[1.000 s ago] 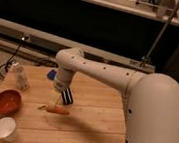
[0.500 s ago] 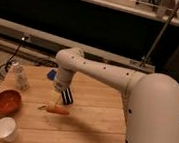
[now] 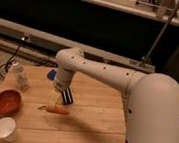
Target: Drag the ceramic bowl in a circle
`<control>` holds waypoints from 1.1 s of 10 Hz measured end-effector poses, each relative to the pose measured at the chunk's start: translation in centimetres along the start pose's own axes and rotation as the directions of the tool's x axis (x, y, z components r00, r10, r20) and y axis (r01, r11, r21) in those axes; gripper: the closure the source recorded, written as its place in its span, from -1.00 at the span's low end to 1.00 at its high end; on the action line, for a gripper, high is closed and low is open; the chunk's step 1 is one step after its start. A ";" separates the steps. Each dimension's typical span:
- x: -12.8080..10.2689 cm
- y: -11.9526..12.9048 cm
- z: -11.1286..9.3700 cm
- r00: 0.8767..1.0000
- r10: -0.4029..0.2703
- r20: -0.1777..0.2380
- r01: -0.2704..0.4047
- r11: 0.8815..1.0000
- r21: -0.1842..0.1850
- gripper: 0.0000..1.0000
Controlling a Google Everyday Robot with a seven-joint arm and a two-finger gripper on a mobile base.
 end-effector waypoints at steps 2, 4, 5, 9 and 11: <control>0.0 0.1 -0.1 1.000 0.005 0.023 -0.005 1.000 -0.006 -0.60; 1.5 0.3 0.0 0.995 0.053 0.083 -0.053 0.999 -0.009 -0.60; 3.0 0.3 0.2 0.991 0.082 0.102 -0.081 0.997 -0.008 -0.60; 9.2 1.0 1.1 0.963 0.256 0.080 -0.256 0.967 -0.013 -0.60; 11.0 1.1 1.6 0.943 0.326 0.067 -0.322 0.945 -0.063 -0.60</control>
